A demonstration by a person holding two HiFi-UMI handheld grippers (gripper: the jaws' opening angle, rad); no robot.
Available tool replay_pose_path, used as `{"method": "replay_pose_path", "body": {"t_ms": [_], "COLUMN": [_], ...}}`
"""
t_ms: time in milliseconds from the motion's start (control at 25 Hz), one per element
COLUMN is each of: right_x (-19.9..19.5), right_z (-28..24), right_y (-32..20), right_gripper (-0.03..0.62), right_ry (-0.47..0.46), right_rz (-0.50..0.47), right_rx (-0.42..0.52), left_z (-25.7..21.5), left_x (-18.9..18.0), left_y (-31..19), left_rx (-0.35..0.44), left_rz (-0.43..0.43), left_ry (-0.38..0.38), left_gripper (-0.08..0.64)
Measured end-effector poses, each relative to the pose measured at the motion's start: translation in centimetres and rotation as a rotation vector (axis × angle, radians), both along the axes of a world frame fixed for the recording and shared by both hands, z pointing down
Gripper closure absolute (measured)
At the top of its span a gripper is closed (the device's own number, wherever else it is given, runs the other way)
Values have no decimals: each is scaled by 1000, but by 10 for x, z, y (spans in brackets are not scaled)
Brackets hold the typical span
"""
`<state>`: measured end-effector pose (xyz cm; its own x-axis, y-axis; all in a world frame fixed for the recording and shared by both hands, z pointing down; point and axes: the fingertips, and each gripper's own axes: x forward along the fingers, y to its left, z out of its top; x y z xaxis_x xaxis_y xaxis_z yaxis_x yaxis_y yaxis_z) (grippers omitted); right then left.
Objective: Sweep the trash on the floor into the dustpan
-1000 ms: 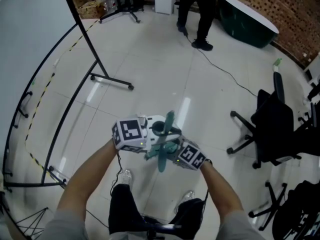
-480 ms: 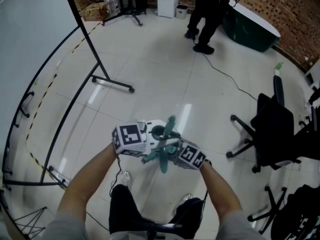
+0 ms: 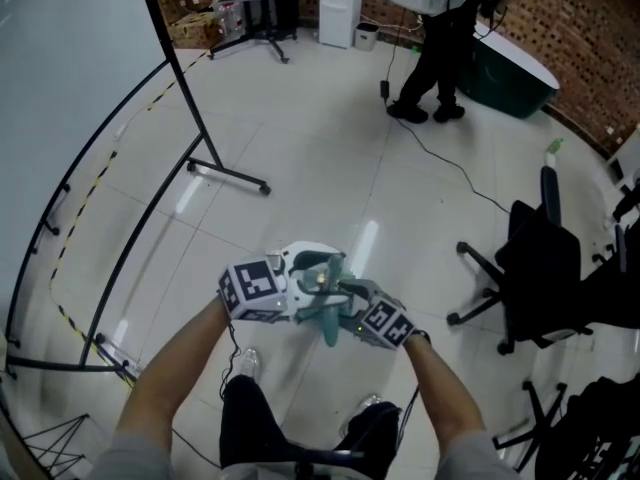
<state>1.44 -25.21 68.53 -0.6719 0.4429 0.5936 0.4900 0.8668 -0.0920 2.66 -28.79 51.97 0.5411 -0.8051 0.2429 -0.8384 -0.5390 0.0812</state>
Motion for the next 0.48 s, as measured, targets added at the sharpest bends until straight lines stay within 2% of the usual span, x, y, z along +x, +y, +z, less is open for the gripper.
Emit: {"method": "replay_pose_path", "body": {"t_ms": [160,320,400,480], "right_x": [27,41,41,39], "right_z": [-26,-103,-137,-168], "right_y": [-35,-45,-48,-49], "right_gripper": [282,282,317,412], "right_ry": [40,-23,-83,-145], "right_rz": [143,290,389,488], "right_rx": [-28,-78,-50,-18], "left_z": [-22,-64,-84,-98], "left_x": [-24,-76,-97,-108], "left_y": [21,36,44,46], "left_rx": [6,97,135,154], "left_rz": [-54,-217,-283,-314], "left_ry": [39,64,71,75], "left_gripper": [281,296,427,555]}}
